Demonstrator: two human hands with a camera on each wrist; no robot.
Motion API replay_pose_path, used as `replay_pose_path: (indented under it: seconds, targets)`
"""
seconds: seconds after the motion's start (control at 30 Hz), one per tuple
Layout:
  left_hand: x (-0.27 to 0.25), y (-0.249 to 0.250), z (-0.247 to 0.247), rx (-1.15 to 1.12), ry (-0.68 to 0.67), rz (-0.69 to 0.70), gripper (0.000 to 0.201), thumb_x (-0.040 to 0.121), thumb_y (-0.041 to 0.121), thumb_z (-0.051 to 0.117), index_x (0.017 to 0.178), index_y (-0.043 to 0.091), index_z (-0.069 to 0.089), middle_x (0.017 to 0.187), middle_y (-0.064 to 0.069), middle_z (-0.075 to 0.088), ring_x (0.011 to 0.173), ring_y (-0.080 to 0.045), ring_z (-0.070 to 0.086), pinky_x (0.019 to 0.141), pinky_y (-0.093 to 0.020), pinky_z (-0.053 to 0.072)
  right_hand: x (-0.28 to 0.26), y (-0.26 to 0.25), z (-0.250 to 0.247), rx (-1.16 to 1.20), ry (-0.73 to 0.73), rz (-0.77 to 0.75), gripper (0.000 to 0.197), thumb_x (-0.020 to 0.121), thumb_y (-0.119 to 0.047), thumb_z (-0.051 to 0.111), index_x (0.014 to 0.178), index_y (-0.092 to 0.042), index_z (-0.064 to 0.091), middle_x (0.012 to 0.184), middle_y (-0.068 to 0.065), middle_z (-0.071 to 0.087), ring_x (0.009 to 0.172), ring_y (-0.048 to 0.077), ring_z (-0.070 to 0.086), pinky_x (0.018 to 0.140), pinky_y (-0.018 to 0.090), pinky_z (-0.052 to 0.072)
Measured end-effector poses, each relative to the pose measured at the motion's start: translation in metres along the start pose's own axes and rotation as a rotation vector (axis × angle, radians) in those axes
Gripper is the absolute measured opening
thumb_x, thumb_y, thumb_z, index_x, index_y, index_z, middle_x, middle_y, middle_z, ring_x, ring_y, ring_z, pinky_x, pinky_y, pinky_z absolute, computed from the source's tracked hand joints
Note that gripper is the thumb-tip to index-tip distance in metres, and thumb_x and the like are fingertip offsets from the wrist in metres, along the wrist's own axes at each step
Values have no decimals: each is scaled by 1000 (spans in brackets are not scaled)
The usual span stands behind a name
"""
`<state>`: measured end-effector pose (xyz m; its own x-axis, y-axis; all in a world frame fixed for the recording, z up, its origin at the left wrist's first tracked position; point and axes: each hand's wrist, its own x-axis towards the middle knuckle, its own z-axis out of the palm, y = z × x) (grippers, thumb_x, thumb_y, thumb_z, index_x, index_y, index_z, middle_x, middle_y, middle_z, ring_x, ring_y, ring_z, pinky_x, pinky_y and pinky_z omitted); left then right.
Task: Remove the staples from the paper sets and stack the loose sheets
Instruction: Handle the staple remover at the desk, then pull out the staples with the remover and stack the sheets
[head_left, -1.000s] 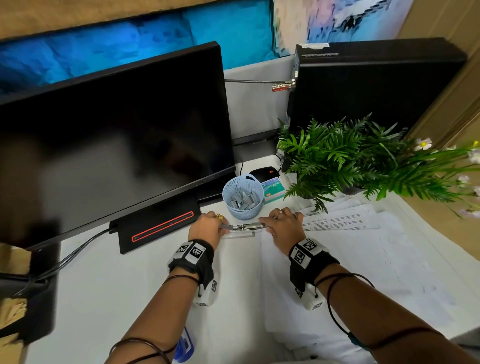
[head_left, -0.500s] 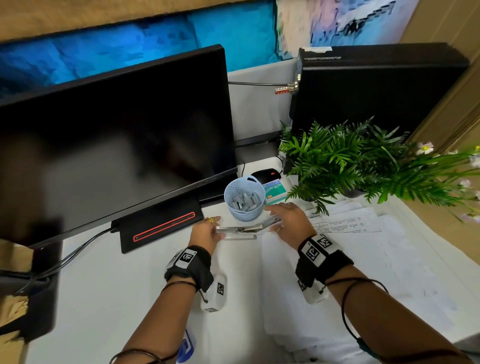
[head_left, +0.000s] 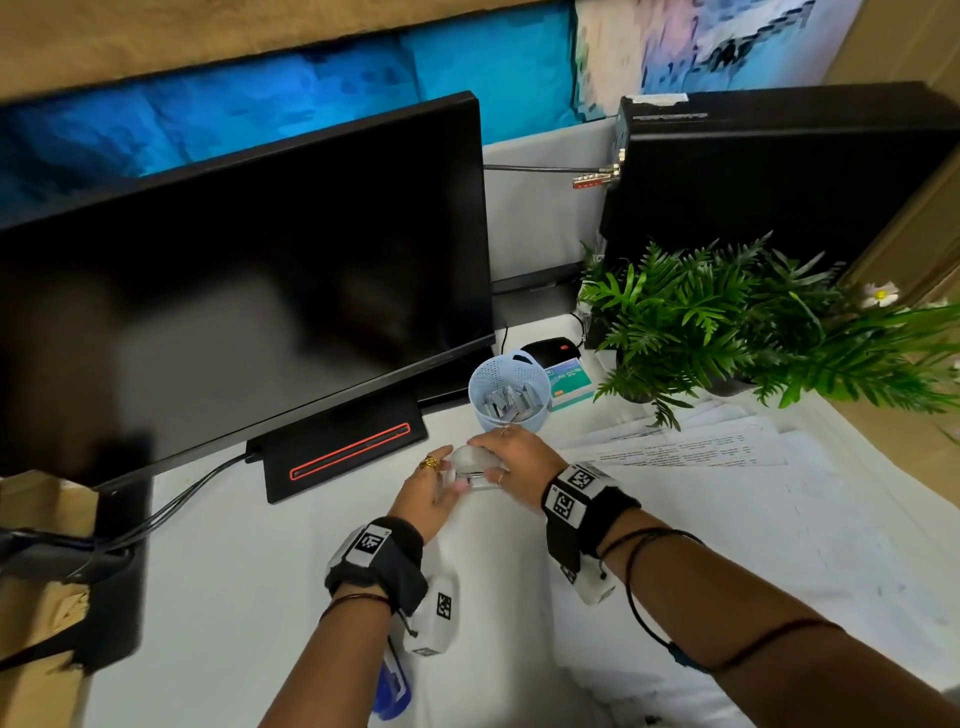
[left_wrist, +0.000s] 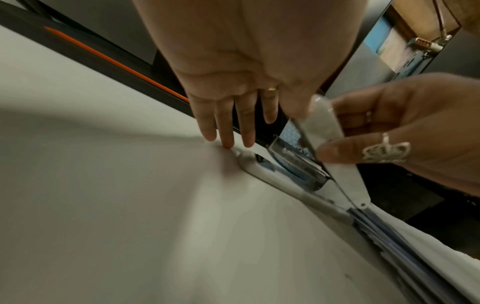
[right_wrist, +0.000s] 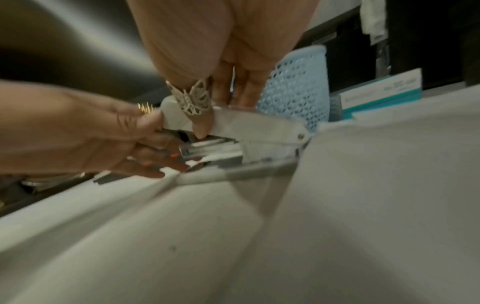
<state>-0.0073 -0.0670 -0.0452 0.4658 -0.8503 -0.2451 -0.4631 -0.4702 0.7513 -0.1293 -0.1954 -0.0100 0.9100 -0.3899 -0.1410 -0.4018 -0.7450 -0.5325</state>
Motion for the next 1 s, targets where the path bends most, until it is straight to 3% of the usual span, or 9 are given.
replay_pose_path:
  seconds: [0.1,0.3,0.47,0.57,0.63,0.7,0.87,1.0]
  targets:
    - [-5,-1,5,-53,48,20,38,99,25,37,134,8,42,124,-10,55,118,-23,51,94,-16,31,4,-2,16,-169,-51,1,44,88,-13,54,132,-17,49,121,10,60,114,28,51,97,34,36]
    - [4,1,15,18,91,-3,35,98,22,43,129,6,47,120,-12,58,110,-27,54,91,-21,35,9,14,23,-227,-86,209,52,84,-25,66,131,-13,48,130,10,52,122,26,46,101,34,39]
    - [5,-1,16,14,89,47,40,97,30,37,121,2,54,114,-13,61,108,-28,55,87,-16,32,15,15,20,-323,-152,175,50,83,-34,66,125,-14,50,124,12,55,117,29,47,95,35,39]
    - [1,2,14,-24,95,1,34,100,19,39,129,5,49,127,-12,55,118,-26,50,95,-17,29,15,13,16,-358,-177,115,50,85,-35,63,128,-15,50,120,15,57,114,31,50,93,36,40]
    - [-8,5,10,-134,143,-38,35,100,20,39,133,9,48,134,-10,51,124,-22,45,103,-21,28,11,11,12,-364,-160,64,50,87,-36,60,132,-18,48,120,16,57,115,32,49,95,36,37]
    - [-22,11,7,-223,193,-42,38,100,24,39,135,12,46,137,-7,48,127,-19,42,108,-25,27,3,7,5,-321,-126,21,49,90,-34,57,135,-19,46,123,16,54,118,31,45,98,36,33]
    - [-52,33,3,-224,354,61,42,99,26,39,139,13,39,136,-1,43,125,-12,40,103,-22,28,-40,1,-26,-67,-28,38,50,90,-23,60,137,-24,45,129,13,43,120,26,45,103,30,32]
    - [-66,47,14,-67,384,145,28,92,13,54,120,13,59,117,-1,48,107,-20,52,98,-37,43,-94,21,-46,4,70,179,53,91,-25,58,141,-26,39,125,12,46,116,26,47,97,27,34]
